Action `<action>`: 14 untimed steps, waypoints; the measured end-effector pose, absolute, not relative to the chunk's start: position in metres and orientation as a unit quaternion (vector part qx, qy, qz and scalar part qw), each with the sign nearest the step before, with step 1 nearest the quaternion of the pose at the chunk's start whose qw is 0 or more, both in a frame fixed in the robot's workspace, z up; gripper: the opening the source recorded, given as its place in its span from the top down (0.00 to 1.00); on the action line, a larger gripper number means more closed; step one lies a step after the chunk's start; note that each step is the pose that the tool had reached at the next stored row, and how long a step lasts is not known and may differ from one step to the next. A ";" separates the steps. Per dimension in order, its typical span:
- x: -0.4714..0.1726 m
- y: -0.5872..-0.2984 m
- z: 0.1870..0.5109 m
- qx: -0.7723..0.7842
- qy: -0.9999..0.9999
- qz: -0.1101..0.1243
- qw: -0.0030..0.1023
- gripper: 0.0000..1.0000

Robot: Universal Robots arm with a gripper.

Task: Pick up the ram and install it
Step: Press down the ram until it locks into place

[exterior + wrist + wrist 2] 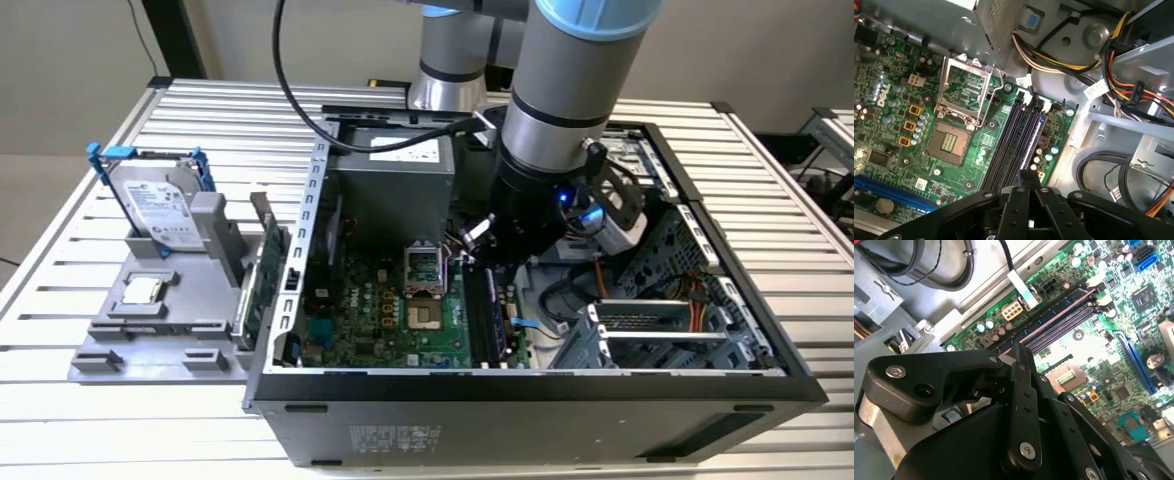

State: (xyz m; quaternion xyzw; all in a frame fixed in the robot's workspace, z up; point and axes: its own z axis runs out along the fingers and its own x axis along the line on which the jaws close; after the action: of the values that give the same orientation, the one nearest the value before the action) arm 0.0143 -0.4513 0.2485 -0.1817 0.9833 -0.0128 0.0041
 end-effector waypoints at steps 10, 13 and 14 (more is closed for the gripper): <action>0.014 -0.451 0.248 -0.222 0.975 -0.013 0.005 1.00; 0.014 -0.451 0.248 -0.234 0.972 -0.013 0.005 1.00; 0.014 -0.451 0.248 -0.238 0.971 -0.013 0.005 1.00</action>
State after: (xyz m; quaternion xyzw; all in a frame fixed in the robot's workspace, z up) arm 0.0143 -0.4513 0.2485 -0.2385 0.9710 -0.0129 0.0049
